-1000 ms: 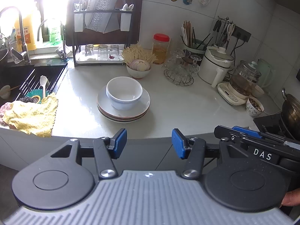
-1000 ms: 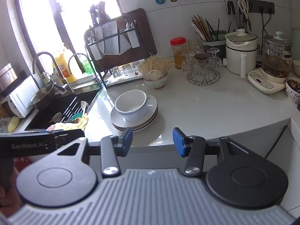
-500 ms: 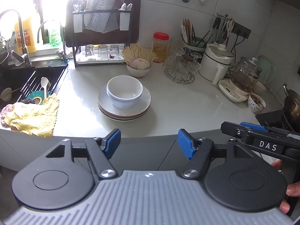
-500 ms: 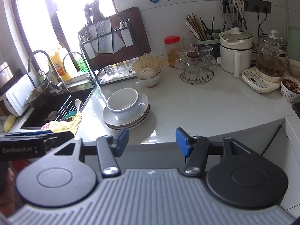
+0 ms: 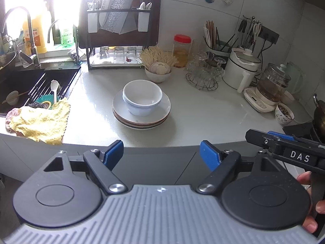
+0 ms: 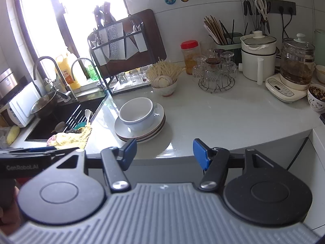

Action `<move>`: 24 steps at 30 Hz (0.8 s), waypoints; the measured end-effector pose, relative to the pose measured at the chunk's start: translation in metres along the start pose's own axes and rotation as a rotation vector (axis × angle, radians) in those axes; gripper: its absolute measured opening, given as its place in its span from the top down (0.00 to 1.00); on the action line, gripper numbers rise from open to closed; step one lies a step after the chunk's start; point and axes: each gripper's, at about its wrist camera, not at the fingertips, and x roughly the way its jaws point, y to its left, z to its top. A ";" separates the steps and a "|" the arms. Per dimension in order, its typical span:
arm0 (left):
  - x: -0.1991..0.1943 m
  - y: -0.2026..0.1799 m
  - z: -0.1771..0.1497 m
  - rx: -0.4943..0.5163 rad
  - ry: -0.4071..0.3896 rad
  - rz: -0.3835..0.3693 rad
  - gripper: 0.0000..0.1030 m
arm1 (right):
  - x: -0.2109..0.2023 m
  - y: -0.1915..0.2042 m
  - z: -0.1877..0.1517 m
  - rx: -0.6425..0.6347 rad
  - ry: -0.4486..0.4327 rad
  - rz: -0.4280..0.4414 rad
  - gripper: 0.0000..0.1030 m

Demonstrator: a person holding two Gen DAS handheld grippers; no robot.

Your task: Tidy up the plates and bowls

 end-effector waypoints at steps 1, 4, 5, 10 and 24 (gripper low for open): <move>0.000 0.000 0.000 0.002 0.002 0.001 0.13 | 0.001 0.000 0.000 0.001 0.003 0.001 0.38; 0.001 -0.003 -0.001 0.017 0.004 0.014 0.09 | 0.002 -0.002 -0.001 0.004 0.009 0.010 0.28; 0.001 -0.003 -0.001 0.019 0.003 0.021 0.08 | 0.003 -0.002 0.000 0.006 0.007 0.013 0.27; 0.001 -0.001 -0.002 0.010 -0.007 0.034 0.05 | 0.002 0.003 0.003 -0.020 -0.005 0.022 0.27; -0.009 0.005 0.010 -0.005 -0.049 0.089 0.03 | 0.007 0.002 0.012 -0.022 -0.065 0.019 0.14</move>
